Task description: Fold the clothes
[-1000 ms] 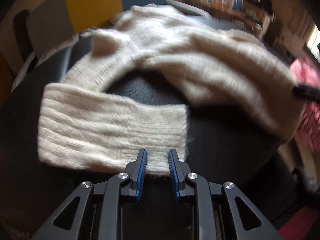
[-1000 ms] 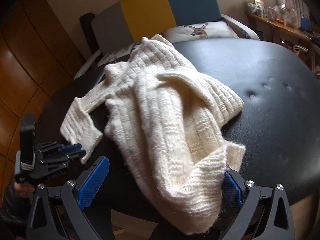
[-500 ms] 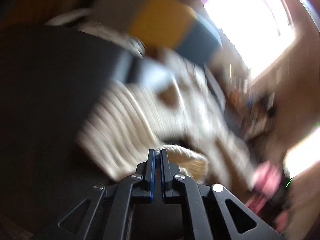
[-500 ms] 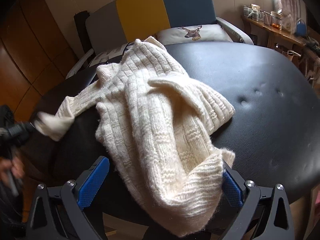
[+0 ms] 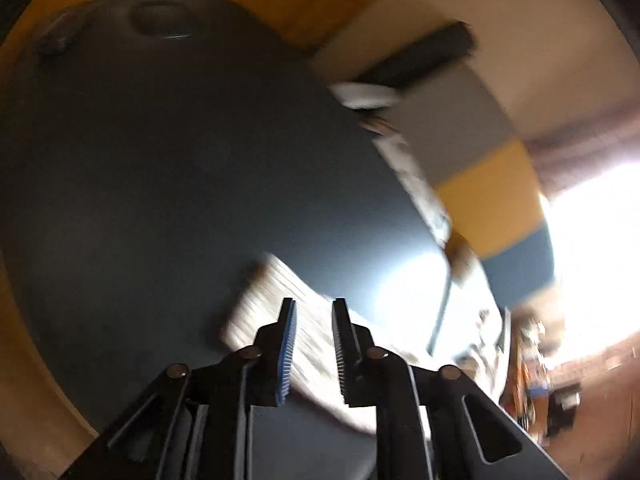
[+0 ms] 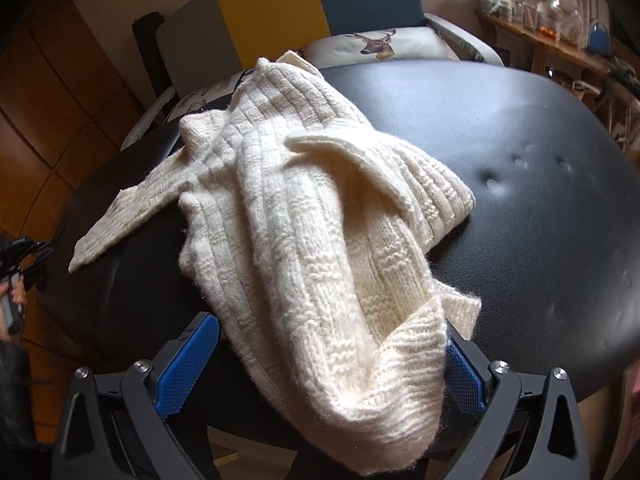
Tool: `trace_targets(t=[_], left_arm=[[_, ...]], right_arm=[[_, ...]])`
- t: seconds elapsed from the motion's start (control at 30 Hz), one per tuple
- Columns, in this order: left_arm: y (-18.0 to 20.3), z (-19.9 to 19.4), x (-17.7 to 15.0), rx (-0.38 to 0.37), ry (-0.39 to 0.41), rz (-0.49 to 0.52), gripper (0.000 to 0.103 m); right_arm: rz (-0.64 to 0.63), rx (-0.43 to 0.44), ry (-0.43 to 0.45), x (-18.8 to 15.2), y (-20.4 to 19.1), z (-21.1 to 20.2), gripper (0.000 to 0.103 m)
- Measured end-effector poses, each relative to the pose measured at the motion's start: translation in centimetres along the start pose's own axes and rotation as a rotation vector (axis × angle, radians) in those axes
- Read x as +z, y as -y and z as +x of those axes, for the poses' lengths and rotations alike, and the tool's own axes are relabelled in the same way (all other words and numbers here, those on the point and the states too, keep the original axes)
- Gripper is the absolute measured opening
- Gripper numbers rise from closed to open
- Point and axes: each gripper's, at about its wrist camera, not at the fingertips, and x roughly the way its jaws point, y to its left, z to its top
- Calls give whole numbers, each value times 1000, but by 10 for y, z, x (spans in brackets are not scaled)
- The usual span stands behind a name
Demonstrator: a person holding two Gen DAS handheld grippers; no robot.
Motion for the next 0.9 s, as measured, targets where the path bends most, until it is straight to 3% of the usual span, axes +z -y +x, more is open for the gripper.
trace_targets(t=[0.17, 0.27, 0.37, 0.53, 0.77, 0.9], left_arm=[[78, 30, -104, -271, -257, 172, 20], [128, 72, -175, -364, -461, 233, 21], [169, 109, -229, -401, -599, 250, 21], [211, 148, -267, -372, -681, 262, 26], [241, 183, -292, -272, -692, 298, 30], [239, 180, -284, -212, -665, 277, 30]], right_arm=[[24, 21, -9, -1, 3, 4, 103], [33, 60, 9, -4, 6, -2, 103], [38, 82, 16, -11, 11, -8, 103], [91, 102, 25, -20, 30, -11, 103], [138, 131, 30, -24, 48, -5, 103], [139, 146, 45, -24, 53, -6, 103]])
